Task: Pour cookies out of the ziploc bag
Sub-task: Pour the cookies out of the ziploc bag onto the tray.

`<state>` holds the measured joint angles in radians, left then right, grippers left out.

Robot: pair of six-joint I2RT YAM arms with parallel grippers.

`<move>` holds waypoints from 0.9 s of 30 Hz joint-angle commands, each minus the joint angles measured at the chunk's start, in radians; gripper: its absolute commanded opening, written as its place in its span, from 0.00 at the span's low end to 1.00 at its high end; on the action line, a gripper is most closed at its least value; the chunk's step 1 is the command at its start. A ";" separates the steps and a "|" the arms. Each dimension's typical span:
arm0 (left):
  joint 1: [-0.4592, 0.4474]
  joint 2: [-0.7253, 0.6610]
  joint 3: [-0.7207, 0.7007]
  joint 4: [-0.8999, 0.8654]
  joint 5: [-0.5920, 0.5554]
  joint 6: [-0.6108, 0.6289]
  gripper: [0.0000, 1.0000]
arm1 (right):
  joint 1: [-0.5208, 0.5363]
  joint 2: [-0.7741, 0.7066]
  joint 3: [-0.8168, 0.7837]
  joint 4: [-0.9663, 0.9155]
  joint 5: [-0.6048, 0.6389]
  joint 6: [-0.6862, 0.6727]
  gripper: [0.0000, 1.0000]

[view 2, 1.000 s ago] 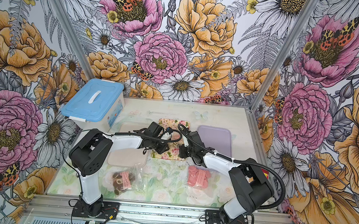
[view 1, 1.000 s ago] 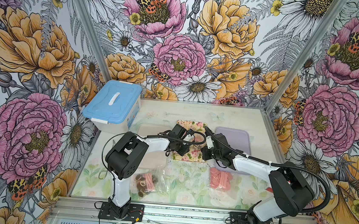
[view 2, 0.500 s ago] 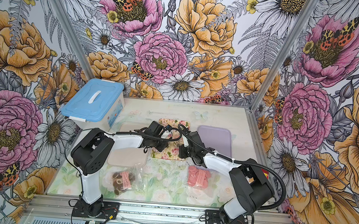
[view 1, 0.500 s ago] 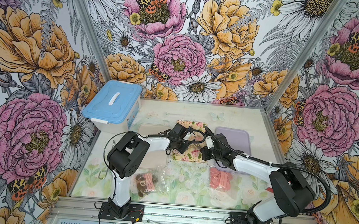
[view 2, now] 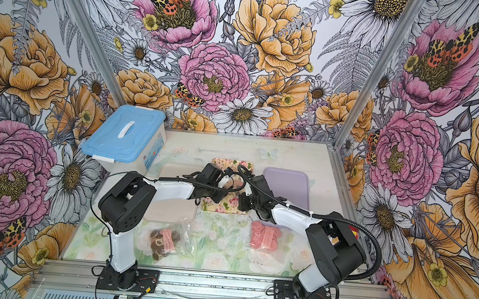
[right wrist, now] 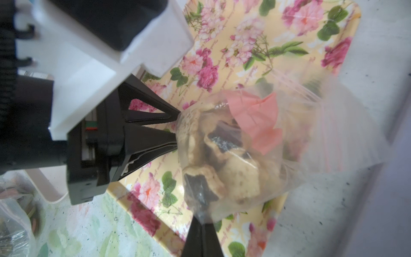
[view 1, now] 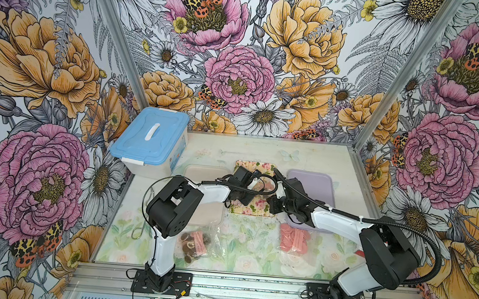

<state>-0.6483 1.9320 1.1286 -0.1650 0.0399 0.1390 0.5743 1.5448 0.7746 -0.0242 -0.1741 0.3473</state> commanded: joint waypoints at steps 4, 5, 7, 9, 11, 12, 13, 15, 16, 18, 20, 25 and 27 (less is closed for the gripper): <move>-0.008 0.025 -0.004 -0.005 -0.133 0.019 0.38 | -0.005 -0.028 -0.002 0.029 -0.018 0.007 0.00; -0.008 0.026 -0.005 -0.004 -0.144 0.021 0.38 | -0.005 -0.027 -0.003 0.029 -0.020 0.009 0.00; -0.007 0.028 -0.004 -0.002 -0.134 0.036 0.39 | -0.005 -0.025 -0.003 0.029 -0.024 0.009 0.00; -0.010 0.027 -0.005 -0.004 -0.123 0.053 0.40 | -0.005 -0.024 -0.003 0.029 -0.022 0.010 0.00; -0.010 0.020 -0.012 -0.005 -0.104 0.091 0.42 | -0.005 -0.022 -0.002 0.029 -0.022 0.009 0.00; -0.010 0.016 -0.014 -0.005 -0.101 0.108 0.42 | -0.005 -0.022 -0.003 0.029 -0.024 0.009 0.00; -0.004 0.013 -0.014 -0.004 -0.067 0.125 0.42 | -0.005 -0.020 -0.001 0.027 -0.024 0.008 0.00; -0.004 0.010 -0.017 0.014 -0.054 0.149 0.39 | -0.005 -0.017 -0.001 0.027 -0.024 0.006 0.00; -0.005 0.014 -0.010 0.013 -0.057 0.151 0.38 | -0.005 -0.015 -0.001 0.026 -0.024 0.006 0.00; -0.001 0.035 0.025 -0.026 -0.059 0.153 0.36 | -0.005 -0.008 0.005 0.023 -0.024 0.006 0.00; 0.006 0.062 0.053 -0.050 -0.042 0.155 0.35 | -0.005 -0.002 0.011 0.017 -0.030 0.008 0.00; 0.003 0.090 0.079 -0.061 -0.042 0.176 0.32 | -0.005 0.004 0.018 0.015 -0.039 0.009 0.00; 0.002 0.089 0.080 -0.061 -0.031 0.182 0.24 | -0.005 0.009 0.019 0.015 -0.041 0.009 0.00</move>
<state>-0.6514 1.9896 1.2083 -0.1684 -0.0113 0.2871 0.5659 1.5478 0.7746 -0.0254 -0.1890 0.3553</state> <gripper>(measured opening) 0.261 0.042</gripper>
